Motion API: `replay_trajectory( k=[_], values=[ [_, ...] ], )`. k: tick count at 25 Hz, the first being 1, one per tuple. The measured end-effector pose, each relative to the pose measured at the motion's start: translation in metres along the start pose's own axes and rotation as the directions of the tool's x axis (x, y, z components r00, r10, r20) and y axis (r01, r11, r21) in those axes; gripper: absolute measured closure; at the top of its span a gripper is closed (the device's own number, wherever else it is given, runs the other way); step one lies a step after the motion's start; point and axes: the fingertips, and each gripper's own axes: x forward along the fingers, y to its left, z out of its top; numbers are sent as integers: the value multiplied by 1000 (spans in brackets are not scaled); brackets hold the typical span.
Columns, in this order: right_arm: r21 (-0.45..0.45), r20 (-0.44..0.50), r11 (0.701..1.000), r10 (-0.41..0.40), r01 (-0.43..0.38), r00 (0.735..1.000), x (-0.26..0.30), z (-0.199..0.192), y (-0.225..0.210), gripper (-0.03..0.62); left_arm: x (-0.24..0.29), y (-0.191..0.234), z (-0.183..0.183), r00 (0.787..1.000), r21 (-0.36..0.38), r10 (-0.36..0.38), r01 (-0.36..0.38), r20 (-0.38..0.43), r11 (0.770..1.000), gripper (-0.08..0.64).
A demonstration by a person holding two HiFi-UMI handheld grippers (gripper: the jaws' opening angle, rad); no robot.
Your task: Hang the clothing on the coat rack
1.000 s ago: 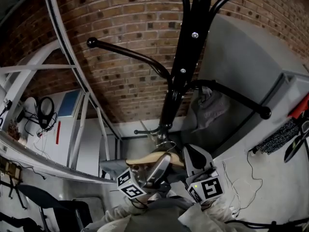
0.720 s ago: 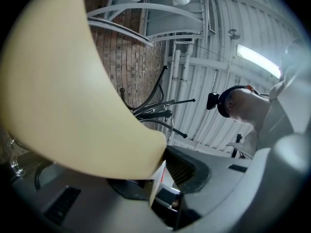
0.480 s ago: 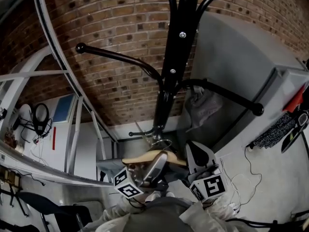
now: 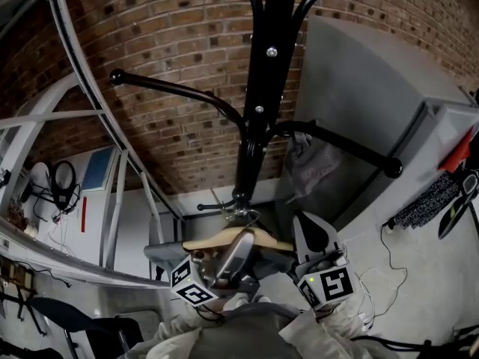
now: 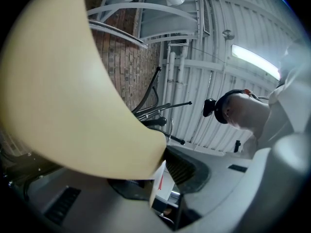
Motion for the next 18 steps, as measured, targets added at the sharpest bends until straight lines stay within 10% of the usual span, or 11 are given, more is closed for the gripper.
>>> replay_trajectory(
  k=[18],
  values=[
    [-23,-1,998,-52,52,999,-7,1,-27,568,27,15,26,999,45,-21,19,37,999,457]
  ],
)
